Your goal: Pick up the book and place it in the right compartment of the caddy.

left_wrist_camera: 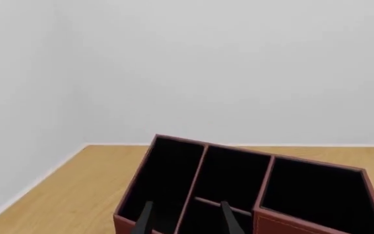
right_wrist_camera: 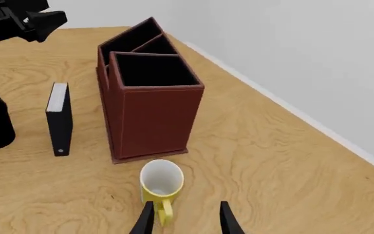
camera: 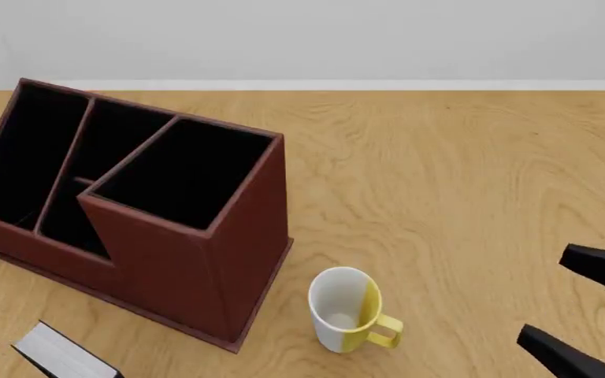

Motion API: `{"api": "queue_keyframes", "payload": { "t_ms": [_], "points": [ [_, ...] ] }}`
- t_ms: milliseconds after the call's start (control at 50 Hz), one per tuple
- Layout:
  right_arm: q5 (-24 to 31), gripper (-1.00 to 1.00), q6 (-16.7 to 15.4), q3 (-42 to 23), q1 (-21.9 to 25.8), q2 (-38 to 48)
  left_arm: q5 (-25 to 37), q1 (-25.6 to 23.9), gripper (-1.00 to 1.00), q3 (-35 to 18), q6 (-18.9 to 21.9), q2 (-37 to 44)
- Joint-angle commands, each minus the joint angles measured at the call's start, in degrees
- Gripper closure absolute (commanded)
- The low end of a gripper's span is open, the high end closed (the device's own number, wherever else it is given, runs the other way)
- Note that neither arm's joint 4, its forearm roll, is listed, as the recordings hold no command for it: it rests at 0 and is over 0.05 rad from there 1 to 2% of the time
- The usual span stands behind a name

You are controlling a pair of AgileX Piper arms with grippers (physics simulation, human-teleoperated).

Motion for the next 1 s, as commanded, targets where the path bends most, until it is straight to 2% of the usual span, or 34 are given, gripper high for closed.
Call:
{"api": "queue_keyframes", "payload": {
  "t_ms": [20,240,260,280,400,520,600,620,640,780,820,1000],
  "points": [
    [-4.8,-1.00,-0.2,0.9,7.8,6.7,0.3,0.6,-1.00,-1.1,0.8,0.0],
    [-14.2,-1.00,0.2,2.9,11.8,15.1,1.3,2.3,-1.00,-3.5,1.6,0.0],
    [-21.8,-1.00,1.2,3.5,15.1,22.4,1.1,3.0,-1.00,-3.4,1.6,0.0],
    [-24.0,-1.00,1.5,3.6,16.0,24.6,1.0,3.2,-1.00,-3.2,1.7,0.0],
    [-28.2,-1.00,1.9,3.7,18.0,29.0,1.1,3.5,-1.00,-3.4,1.6,0.0],
    [-35.3,-1.00,2.6,3.0,21.2,37.1,1.2,3.6,-1.00,-3.6,1.7,0.0],
    [-37.3,-1.00,3.2,2.3,22.5,39.6,1.2,3.6,-1.00,-3.7,1.6,0.0],
    [-41.3,-1.00,4.1,1.3,24.6,44.5,0.9,3.8,-1.00,-3.3,1.5,0.0],
    [-42.3,-1.00,4.4,1.0,25.1,45.7,0.8,3.9,-1.00,-3.2,1.5,0.0],
    [-45.2,-1.00,5.4,0.0,26.6,49.4,0.7,3.9,-1.00,-3.2,1.5,0.0],
    [-48.5,-1.00,6.5,-0.7,28.3,53.7,0.7,3.9,-1.00,-3.2,1.5,0.0],
    [-53.0,-1.00,8.0,-2.6,31.1,60.6,0.6,3.5,-1.00,-3.0,2.0,0.0]
  ]
}}
